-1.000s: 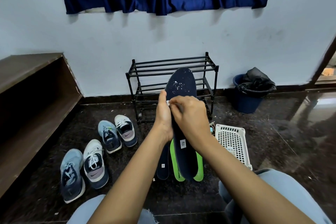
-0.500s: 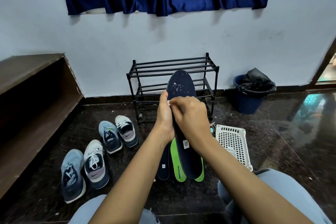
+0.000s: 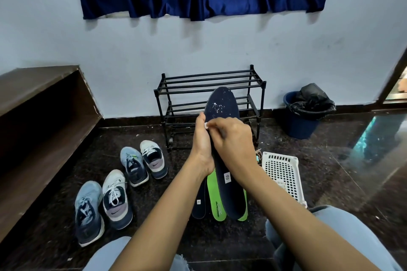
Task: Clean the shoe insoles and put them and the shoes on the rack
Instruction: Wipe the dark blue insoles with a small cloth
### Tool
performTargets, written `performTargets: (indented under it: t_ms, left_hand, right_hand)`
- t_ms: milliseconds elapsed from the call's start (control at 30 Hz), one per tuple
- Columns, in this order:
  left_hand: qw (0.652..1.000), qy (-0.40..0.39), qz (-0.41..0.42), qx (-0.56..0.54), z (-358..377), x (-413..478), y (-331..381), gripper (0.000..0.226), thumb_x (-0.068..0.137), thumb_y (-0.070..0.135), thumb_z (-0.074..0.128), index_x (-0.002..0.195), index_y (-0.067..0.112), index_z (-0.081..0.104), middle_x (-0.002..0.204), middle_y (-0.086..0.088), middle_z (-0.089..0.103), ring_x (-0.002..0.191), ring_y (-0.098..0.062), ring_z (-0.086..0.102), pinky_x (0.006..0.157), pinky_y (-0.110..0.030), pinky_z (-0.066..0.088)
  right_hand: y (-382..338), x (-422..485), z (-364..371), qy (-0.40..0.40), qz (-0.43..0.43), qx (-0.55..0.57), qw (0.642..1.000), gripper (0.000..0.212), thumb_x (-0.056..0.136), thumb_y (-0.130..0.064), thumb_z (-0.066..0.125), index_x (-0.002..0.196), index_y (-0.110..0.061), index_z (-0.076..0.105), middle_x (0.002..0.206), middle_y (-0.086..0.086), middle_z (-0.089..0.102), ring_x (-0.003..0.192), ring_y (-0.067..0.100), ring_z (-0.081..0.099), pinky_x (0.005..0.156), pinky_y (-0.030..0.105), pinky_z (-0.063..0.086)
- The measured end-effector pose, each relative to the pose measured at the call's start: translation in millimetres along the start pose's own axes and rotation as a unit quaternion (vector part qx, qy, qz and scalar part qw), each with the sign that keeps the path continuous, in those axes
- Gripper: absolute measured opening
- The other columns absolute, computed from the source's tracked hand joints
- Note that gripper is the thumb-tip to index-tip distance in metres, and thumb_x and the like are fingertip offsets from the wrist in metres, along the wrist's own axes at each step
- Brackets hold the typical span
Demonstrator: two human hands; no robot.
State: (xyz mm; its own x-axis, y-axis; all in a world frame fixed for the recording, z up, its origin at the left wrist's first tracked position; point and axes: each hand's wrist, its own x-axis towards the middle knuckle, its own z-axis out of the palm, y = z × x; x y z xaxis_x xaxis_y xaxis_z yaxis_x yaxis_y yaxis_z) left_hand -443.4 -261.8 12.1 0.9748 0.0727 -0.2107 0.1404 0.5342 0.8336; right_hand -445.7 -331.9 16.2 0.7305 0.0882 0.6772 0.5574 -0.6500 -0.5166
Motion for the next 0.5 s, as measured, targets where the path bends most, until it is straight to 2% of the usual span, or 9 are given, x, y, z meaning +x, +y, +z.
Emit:
performTargets:
  t_ms: [67, 200, 267, 400, 433, 500]
  left_hand:
    - [1.000, -0.012, -0.014, -0.007, 4, -3, -2, 0.055, 0.101, 0.051, 0.030, 0.092, 0.015, 0.071, 0.084, -0.001, 0.075, 0.076, -0.012, 0.072, 0.071, -0.024, 0.056]
    - [0.999, -0.020, -0.027, -0.026, 8, -5, -3, 0.056, 0.099, 0.053, 0.031, 0.103, 0.014, 0.071, 0.104, -0.009, 0.074, 0.103, -0.025, 0.068, 0.097, -0.039, 0.051]
    - [0.999, -0.018, -0.021, -0.032, 6, -3, 0, 0.055, 0.099, 0.052, 0.031, 0.098, 0.013, 0.071, 0.099, -0.008, 0.074, 0.095, -0.023, 0.069, 0.093, -0.037, 0.051]
    - [0.999, -0.004, -0.007, -0.043, -2, 4, 8, 0.057, 0.100, 0.050, 0.027, 0.086, 0.013, 0.068, 0.082, -0.003, 0.072, 0.073, -0.015, 0.069, 0.071, -0.024, 0.055]
    - [0.999, 0.002, -0.003, -0.043, -3, 4, 8, 0.057, 0.101, 0.049, 0.027, 0.085, 0.014, 0.068, 0.080, -0.002, 0.072, 0.071, -0.014, 0.070, 0.068, -0.023, 0.055]
    - [0.999, -0.001, -0.002, -0.033, -3, 2, 6, 0.055, 0.101, 0.050, 0.029, 0.088, 0.015, 0.070, 0.087, -0.003, 0.073, 0.077, -0.014, 0.070, 0.074, -0.025, 0.055]
  right_hand:
    - [3, 7, 0, 0.007, 0.007, -0.017, 1.000, 0.018, 0.080, -0.018, 0.056, 0.086, -0.017, 0.073, 0.077, 0.003, 0.070, 0.074, 0.023, 0.060, 0.068, 0.031, 0.043]
    - [7, 14, -1, 0.028, 0.035, -0.011, 0.999, 0.013, 0.082, -0.014, 0.061, 0.088, -0.016, 0.073, 0.078, 0.005, 0.070, 0.076, 0.023, 0.061, 0.068, 0.029, 0.041]
    - [6, 11, 0, 0.024, 0.031, -0.006, 0.999, 0.014, 0.082, -0.015, 0.061, 0.089, -0.017, 0.073, 0.079, 0.004, 0.070, 0.076, 0.023, 0.061, 0.069, 0.029, 0.041]
    - [0, -2, 3, -0.007, 0.009, 0.017, 1.000, 0.018, 0.079, -0.018, 0.057, 0.087, -0.017, 0.074, 0.078, 0.004, 0.070, 0.074, 0.024, 0.062, 0.070, 0.032, 0.048]
    - [-1, -4, 3, -0.012, 0.003, 0.016, 1.000, 0.018, 0.079, -0.018, 0.057, 0.086, -0.017, 0.074, 0.078, 0.004, 0.070, 0.074, 0.024, 0.062, 0.069, 0.033, 0.048]
    - [0, -2, 2, -0.011, 0.000, 0.012, 1.000, 0.017, 0.079, -0.017, 0.057, 0.086, -0.016, 0.073, 0.078, 0.004, 0.070, 0.075, 0.024, 0.062, 0.069, 0.033, 0.048]
